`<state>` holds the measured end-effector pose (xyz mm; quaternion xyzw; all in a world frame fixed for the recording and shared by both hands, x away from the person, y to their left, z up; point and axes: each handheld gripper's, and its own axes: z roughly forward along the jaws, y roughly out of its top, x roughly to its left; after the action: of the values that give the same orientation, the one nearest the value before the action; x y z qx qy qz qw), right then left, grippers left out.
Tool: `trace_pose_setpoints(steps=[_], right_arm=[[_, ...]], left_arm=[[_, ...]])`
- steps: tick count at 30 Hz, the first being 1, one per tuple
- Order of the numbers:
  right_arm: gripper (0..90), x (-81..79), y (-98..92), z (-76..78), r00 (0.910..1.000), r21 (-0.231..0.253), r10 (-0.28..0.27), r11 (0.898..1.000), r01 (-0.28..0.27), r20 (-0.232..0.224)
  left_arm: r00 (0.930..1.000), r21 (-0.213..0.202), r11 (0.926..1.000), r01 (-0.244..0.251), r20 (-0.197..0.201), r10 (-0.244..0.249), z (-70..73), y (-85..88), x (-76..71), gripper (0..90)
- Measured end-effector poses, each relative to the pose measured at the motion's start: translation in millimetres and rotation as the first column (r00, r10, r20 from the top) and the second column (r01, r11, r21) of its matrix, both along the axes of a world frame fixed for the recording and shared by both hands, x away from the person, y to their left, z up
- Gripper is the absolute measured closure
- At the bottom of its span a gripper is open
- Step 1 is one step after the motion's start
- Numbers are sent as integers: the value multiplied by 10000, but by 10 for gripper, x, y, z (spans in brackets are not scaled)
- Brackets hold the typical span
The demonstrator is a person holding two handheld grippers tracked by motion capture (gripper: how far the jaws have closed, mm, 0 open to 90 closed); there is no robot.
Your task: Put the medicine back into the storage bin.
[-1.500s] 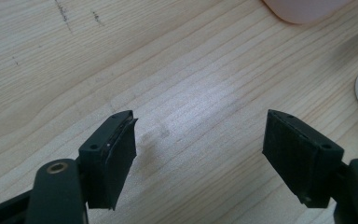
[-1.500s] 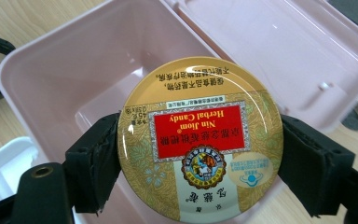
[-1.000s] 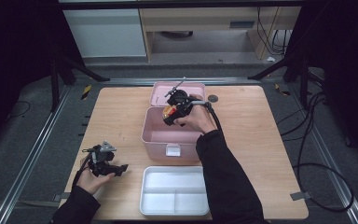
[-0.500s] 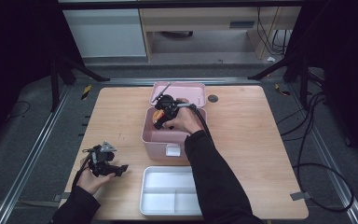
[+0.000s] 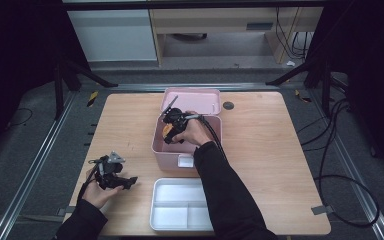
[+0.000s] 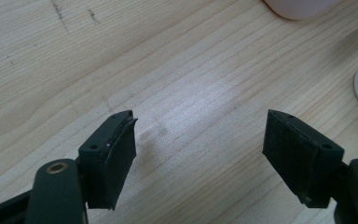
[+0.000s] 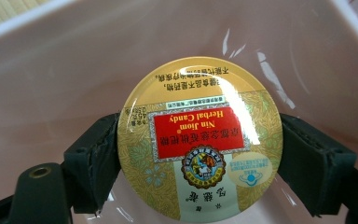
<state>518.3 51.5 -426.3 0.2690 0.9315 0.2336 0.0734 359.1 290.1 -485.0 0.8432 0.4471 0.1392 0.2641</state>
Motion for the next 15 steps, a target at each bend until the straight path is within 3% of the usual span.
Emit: trace_pose_setpoints(steps=[6, 15], right_arm=[[194, 8, 4, -28, 9999, -114, 34, 9999, -35, -116], [194, -43, -13, 82, 9999, 257, 132, 9996, -133, 34]], left_arm=[[10000, 26, 10000, 40, -7, -40, -4, 1, 1, 250], [10000, -15, 10000, 47, 19, -47, 2, -3, -5, 251]])
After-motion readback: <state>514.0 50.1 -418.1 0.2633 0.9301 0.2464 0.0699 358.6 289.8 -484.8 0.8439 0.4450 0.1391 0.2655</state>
